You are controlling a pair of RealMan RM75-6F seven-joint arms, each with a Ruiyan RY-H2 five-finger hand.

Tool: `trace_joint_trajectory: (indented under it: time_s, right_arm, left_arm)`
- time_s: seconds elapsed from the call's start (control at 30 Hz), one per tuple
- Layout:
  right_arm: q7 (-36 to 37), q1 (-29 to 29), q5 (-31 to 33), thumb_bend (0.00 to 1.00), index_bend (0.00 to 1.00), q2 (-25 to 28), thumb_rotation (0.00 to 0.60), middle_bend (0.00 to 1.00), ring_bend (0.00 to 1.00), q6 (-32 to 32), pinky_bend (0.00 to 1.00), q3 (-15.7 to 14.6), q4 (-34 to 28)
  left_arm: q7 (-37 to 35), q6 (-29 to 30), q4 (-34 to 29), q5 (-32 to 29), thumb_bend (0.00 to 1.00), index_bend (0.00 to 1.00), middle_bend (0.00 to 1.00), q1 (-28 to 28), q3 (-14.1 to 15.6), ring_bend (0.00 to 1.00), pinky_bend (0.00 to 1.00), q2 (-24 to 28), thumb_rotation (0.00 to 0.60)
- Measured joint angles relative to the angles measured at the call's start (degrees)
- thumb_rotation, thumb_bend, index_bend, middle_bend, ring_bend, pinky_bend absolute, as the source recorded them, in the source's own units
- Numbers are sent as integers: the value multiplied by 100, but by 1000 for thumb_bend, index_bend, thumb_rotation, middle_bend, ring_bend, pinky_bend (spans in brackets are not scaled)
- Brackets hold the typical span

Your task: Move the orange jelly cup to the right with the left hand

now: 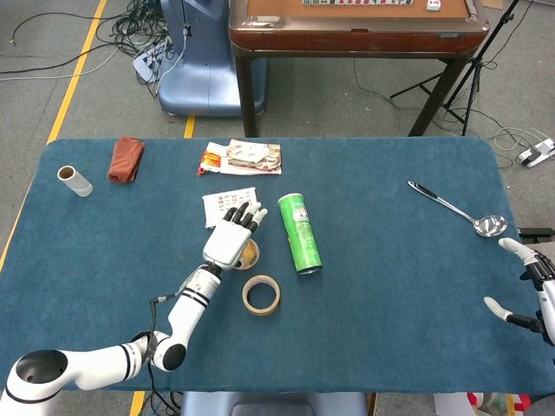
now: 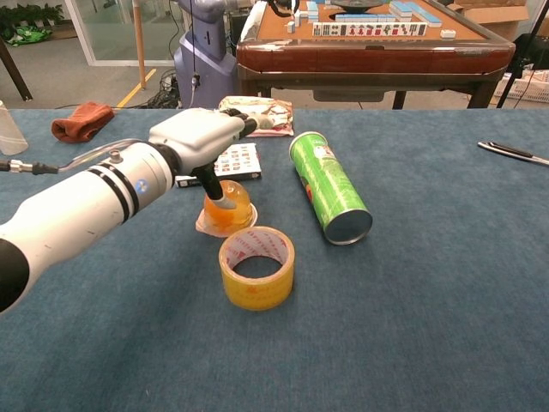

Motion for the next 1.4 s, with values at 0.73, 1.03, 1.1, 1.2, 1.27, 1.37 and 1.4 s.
trace_joint_trajectory:
  time_s: [0.73, 1.03, 1.1, 1.2, 1.27, 1.37, 1.4]
  right_arm:
    - [-262, 30, 116, 120, 177, -36, 600, 219, 185, -112, 464, 20, -68]
    - [-590, 107, 165, 66, 191, -113, 600, 222, 185, -277, 464, 24, -115]
    - [-623, 129, 143, 26, 195, -126, 600, 224, 185, -317, 464, 11, -118]
    - [-625, 158, 107, 0, 199, -128, 600, 224, 185, -369, 464, -12, -112]
    - [-623, 174, 95, 0, 203, -126, 600, 224, 185, -406, 464, -25, -102]
    - [-607, 205, 94, 0, 204, -121, 600, 224, 185, -477, 464, -40, -86]
    - [-599, 214, 105, 0, 204, -118, 600, 224, 185, -503, 464, -42, -79]
  left_arm:
    - [746, 1777, -3226, 416, 0, 0, 0, 1889, 1431, 0, 139, 3220, 600]
    - [-340, 2856, -3540, 728, 0, 0, 0, 3157, 1968, 0, 160, 4067, 600]
    - [-438, 3089, -3595, 789, 0, 0, 0, 3387, 2048, 0, 163, 4171, 600]
    - [-670, 3375, -3634, 862, 0, 3, 0, 3741, 2153, 0, 163, 4289, 600]
    - [-877, 3463, -3601, 882, 0, 9, 0, 3947, 2205, 0, 163, 4336, 600]
    - [-1082, 3473, -3535, 869, 0, 16, 0, 4132, 2261, 0, 164, 4449, 600]
    - [-1115, 3469, -3515, 865, 0, 16, 0, 4146, 2254, 0, 164, 4475, 600]
